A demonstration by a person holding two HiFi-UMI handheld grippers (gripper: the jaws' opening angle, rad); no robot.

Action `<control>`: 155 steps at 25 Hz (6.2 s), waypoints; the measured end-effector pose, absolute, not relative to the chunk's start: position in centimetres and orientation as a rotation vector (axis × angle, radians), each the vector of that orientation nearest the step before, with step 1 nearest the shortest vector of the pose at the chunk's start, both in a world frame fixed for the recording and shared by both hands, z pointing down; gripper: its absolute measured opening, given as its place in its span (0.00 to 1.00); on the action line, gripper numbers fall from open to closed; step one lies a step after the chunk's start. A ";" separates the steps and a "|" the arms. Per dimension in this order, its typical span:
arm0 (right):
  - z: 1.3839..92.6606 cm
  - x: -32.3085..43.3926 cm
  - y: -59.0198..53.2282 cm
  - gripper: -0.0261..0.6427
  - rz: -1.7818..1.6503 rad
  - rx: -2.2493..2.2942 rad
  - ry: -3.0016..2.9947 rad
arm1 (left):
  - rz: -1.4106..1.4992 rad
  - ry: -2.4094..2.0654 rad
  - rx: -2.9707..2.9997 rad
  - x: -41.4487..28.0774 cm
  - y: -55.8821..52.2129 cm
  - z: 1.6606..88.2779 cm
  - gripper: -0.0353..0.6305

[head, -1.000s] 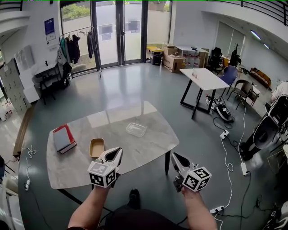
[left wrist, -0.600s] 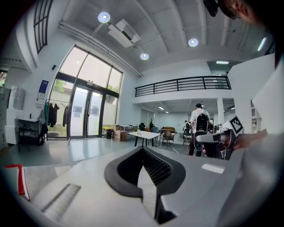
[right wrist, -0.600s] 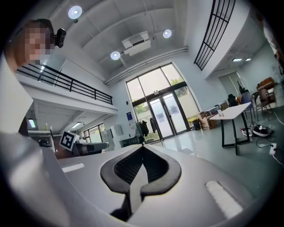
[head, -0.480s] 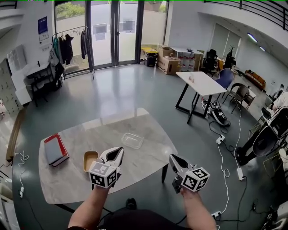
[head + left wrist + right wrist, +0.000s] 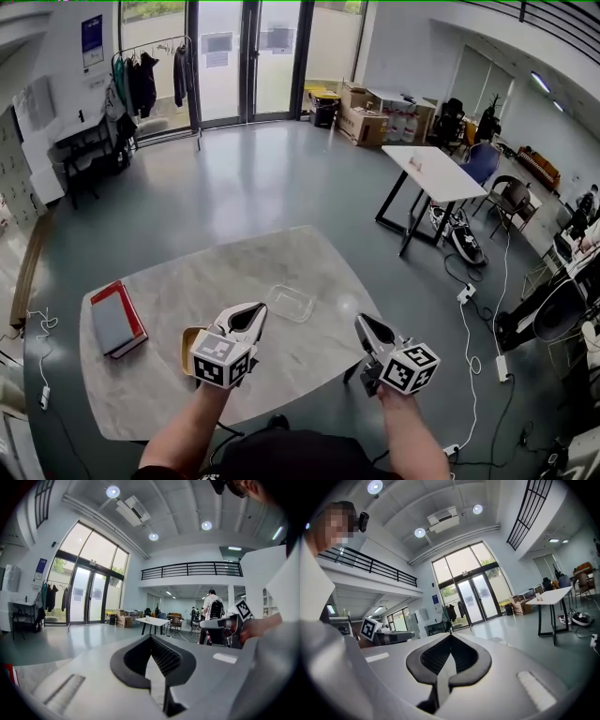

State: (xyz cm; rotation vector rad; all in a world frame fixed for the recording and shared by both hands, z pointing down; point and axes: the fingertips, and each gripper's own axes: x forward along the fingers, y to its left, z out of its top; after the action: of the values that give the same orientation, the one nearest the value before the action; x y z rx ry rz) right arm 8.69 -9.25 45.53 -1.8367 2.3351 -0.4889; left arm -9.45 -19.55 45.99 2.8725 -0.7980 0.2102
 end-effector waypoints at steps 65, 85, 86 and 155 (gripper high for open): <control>56.1 16.1 -24.9 0.06 -0.960 -1.328 2.722 | 1.005 -0.786 2.537 6.7 -28.9 67.7 0.26; 59.1 17.7 -22.4 0.06 -1.077 -1.403 2.681 | 1.214 -0.568 2.400 8.3 -26.7 77.0 0.34; 59.3 17.9 -22.1 0.06 -1.084 -1.410 2.677 | 1.230 -0.557 2.400 8.4 -26.6 77.4 0.34; 53.8 21.4 -21.0 0.06 -0.882 -1.298 2.774 | 0.960 -0.966 2.523 9.0 -27.3 64.5 0.14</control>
State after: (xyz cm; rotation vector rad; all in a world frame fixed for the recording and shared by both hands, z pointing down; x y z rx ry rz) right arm 21.41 -20.99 53.77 -1.2982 2.7744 -0.8818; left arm 8.96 -27.26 64.52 2.5227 -0.9655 0.9600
